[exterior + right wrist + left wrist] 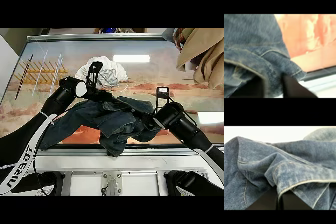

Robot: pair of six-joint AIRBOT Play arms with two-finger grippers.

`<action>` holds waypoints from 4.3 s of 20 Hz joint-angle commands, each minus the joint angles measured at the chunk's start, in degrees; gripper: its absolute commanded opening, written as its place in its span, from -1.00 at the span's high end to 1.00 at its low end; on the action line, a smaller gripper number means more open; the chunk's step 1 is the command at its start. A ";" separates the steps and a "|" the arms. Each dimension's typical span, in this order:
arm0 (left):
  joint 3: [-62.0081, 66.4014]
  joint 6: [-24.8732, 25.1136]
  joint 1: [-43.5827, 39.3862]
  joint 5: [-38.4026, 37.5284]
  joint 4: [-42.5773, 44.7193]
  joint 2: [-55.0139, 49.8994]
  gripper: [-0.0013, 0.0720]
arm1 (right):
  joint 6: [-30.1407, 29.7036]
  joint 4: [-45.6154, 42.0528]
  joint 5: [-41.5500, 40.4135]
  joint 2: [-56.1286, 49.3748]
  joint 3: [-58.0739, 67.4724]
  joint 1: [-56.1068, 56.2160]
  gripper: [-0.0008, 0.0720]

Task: Fold the clothes and pants, and hang the long-sleeved shirts on hangers.

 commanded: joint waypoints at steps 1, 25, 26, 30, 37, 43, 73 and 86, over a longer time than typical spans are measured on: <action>0.24 0.11 0.04 -0.70 0.02 0.00 0.91 | -1.05 -4.44 -1.33 -1.16 -0.04 0.11 0.60; 41.33 3.45 -21.84 11.15 9.70 27.50 0.91 | -28.44 23.54 -8.61 11.80 69.20 -8.07 0.89; 42.80 2.62 -21.24 8.46 12.22 25.77 0.91 | -27.23 22.53 -7.80 11.41 68.74 -8.07 0.89; 40.35 -4.55 -11.37 -4.83 17.81 19.96 0.91 | -22.10 15.65 1.16 10.29 58.45 -8.09 0.89; 13.03 -3.69 5.20 -25.92 5.62 17.27 0.91 | -29.03 13.25 15.54 -1.29 47.30 -8.24 0.89; -5.51 -3.37 4.46 -21.59 5.42 18.56 0.91 | -29.27 13.94 16.65 -12.96 47.28 -8.07 0.89; -4.44 6.03 27.56 0.13 29.77 3.80 -0.64 | -29.27 15.63 18.34 -15.69 47.28 -7.30 0.89; 13.29 6.01 32.20 3.61 37.16 -26.34 -0.64 | -29.27 15.65 18.32 -16.33 47.28 -7.30 0.88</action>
